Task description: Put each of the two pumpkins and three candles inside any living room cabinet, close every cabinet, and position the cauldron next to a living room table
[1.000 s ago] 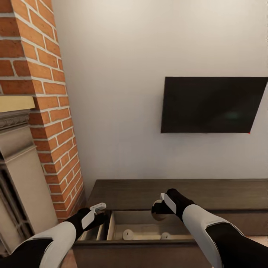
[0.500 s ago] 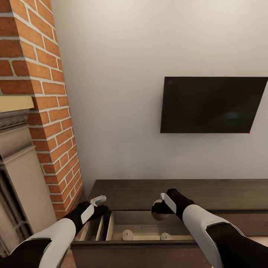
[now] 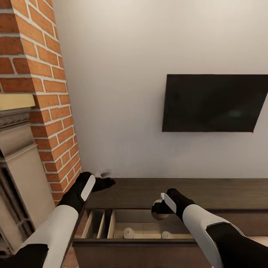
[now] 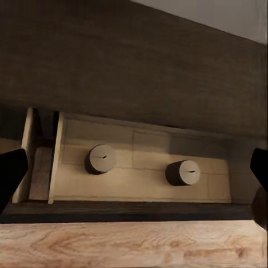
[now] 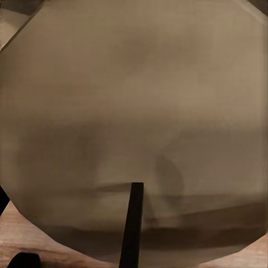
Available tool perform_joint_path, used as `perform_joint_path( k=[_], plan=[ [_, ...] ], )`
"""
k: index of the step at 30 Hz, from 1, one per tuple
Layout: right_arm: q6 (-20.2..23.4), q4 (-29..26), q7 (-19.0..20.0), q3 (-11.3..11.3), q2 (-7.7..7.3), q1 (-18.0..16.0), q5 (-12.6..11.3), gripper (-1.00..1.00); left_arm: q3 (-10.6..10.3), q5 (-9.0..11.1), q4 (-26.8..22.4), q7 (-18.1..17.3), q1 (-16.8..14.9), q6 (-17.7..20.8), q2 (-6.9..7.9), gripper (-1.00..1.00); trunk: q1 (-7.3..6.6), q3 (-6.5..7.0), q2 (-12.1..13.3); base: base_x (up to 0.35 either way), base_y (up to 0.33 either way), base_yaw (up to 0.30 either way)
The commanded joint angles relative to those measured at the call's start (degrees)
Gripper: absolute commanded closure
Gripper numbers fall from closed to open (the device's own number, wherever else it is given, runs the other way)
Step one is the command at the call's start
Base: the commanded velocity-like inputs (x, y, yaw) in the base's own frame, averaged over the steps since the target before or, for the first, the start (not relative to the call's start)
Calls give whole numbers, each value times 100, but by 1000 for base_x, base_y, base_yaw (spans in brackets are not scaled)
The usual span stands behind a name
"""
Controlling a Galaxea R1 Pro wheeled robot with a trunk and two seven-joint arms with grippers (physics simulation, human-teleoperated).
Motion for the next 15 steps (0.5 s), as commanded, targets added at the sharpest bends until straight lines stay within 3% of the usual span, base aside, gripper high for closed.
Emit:
perform_joint_path(
  k=[1, 5, 8, 13, 15],
  plan=[
    [29, -10, -27, 48, 0, -3, -59, 100, 15, 46, -158, 55, -3, 158, -65, -100, 0, -16, -4, 0, 0, 99],
    [48, -10, -32, 39, -2, -4, -61, 100, -11, 48, -731, 57, -3, 423, -196, -100, 0, -51, -4, 0, 0, 104],
    [53, -10, -33, 36, -5, -4, -64, 100, -154, 47, -1048, 56, -3, 591, -300, -100, 0, -77, -4, 0, 0, 106],
    [135, -11, -21, 25, -5, -4, -83, 100, -903, 57, -1668, 51, -3, 865, -335, -100, 0, -121, -4, 0, 0, 106],
    [148, -10, -19, 15, -5, -4, -89, 100, -1056, 60, -1799, 50, -3, 892, -340, -100, 0, -139, -4, 0, 0, 96]
  ],
)
